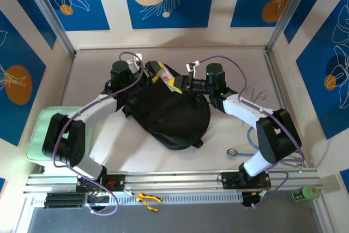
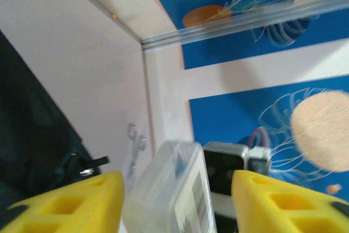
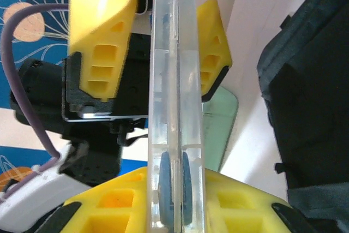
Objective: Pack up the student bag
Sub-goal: Pass the loose stationery, then open the student bag at the center of the table.
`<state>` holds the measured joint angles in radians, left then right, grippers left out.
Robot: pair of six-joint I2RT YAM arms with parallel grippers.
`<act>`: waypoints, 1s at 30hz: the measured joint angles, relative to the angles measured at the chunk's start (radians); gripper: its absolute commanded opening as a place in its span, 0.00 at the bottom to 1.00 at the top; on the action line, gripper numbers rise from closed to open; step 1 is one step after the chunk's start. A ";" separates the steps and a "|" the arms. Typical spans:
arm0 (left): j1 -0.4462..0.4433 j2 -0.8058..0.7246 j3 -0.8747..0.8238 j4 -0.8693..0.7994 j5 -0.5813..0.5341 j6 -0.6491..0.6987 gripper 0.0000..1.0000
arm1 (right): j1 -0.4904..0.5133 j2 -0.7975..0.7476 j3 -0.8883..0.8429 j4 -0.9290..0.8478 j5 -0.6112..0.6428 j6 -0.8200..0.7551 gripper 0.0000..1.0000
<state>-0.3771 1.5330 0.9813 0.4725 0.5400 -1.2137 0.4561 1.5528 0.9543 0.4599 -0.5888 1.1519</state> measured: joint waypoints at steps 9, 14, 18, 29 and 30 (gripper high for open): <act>-0.005 -0.130 0.016 -0.555 -0.185 0.463 0.74 | 0.000 -0.047 -0.005 -0.280 0.086 -0.101 0.14; -0.009 -0.129 0.007 -0.712 -0.247 0.585 0.72 | 0.025 -0.011 0.076 -0.518 0.157 -0.128 0.14; -0.011 -0.129 0.001 -0.756 -0.283 0.619 0.72 | 0.082 0.065 0.217 -0.654 0.218 -0.131 0.15; -0.013 -0.028 0.002 -0.758 -0.297 0.647 0.71 | 0.155 0.165 0.344 -0.939 0.381 -0.061 0.16; -0.014 -0.015 0.005 -0.757 -0.296 0.647 0.71 | 0.159 0.164 0.348 -0.956 0.390 -0.053 0.16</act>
<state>-0.3912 1.5177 0.9863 -0.2844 0.2436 -0.5663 0.6155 1.7172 1.3025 -0.4965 -0.1989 1.0985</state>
